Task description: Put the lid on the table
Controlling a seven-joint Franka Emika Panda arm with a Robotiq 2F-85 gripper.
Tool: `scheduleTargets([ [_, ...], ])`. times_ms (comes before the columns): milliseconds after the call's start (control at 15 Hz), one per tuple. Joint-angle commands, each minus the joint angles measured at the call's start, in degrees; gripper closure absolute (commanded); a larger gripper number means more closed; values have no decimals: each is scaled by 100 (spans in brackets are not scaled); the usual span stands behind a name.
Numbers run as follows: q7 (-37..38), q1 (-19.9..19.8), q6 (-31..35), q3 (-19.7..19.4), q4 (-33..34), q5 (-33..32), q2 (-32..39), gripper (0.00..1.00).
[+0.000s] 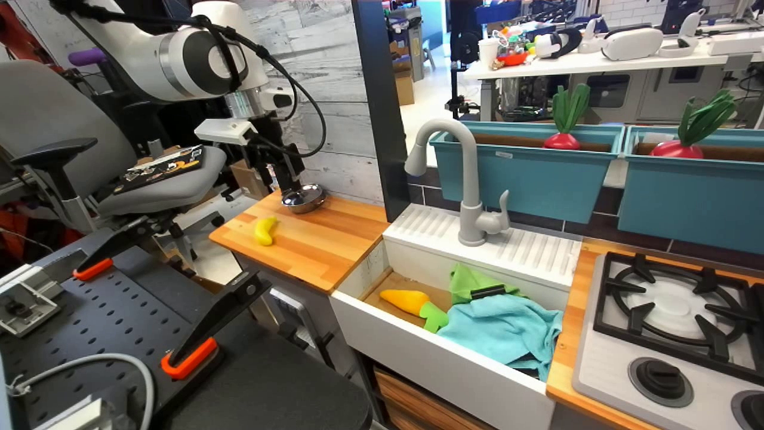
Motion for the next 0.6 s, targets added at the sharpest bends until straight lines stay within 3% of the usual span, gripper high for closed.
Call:
scheduleTargets([
  [0,197,149,56,-190,496,-172,353,0],
  [400,164,130,-17,-226,1025,-154,776,0],
  [467,166,134,-19,-235,1092,-155,834,25],
  [533,174,142,-35,-250,1156,-159,884,26],
])
